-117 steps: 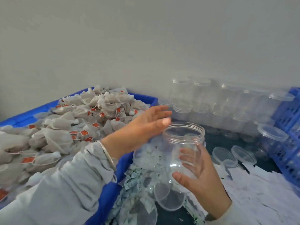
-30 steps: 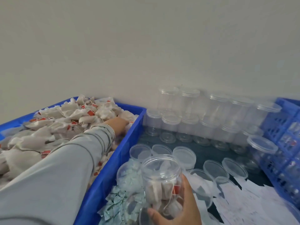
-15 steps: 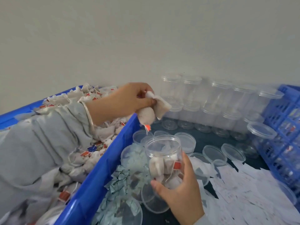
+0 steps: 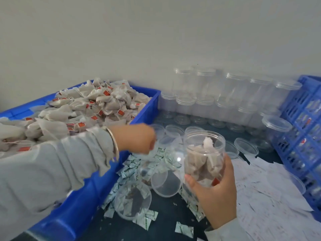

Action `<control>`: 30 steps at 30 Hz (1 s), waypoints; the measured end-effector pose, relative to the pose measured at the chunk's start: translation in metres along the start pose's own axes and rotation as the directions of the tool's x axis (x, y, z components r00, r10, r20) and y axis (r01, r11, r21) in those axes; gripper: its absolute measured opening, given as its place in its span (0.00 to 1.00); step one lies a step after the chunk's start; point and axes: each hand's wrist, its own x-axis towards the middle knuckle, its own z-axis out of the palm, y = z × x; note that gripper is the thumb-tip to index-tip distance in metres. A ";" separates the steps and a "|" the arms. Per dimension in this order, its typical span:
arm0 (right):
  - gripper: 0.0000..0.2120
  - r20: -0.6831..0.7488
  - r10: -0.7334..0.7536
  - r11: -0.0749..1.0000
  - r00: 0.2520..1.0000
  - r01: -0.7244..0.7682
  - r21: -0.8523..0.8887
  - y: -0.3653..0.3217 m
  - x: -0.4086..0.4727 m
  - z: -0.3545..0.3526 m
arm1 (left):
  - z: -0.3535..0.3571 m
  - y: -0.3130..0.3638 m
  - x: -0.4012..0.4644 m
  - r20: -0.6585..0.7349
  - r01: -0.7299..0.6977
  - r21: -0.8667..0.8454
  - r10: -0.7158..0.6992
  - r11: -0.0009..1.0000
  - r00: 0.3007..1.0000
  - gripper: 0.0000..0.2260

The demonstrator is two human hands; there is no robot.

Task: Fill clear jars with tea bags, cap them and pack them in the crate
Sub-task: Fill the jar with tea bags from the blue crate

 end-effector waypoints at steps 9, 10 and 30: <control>0.49 0.046 -0.008 0.997 0.999 0.004 0.073 0.009 -0.007 0.001 | 0.062 -0.009 0.019 0.199 0.104 0.286 -0.165 0.953 0.966 0.12; 0.49 0.057 -0.008 0.996 0.998 0.003 0.091 0.009 -0.007 0.001 | 0.060 -0.008 0.020 0.153 0.121 0.298 -0.173 0.947 0.973 0.12; 0.50 0.023 -0.018 0.985 1.000 0.014 0.171 0.000 -0.007 0.006 | 0.024 0.073 -0.013 -0.416 -0.433 -0.842 0.124 0.321 0.901 0.47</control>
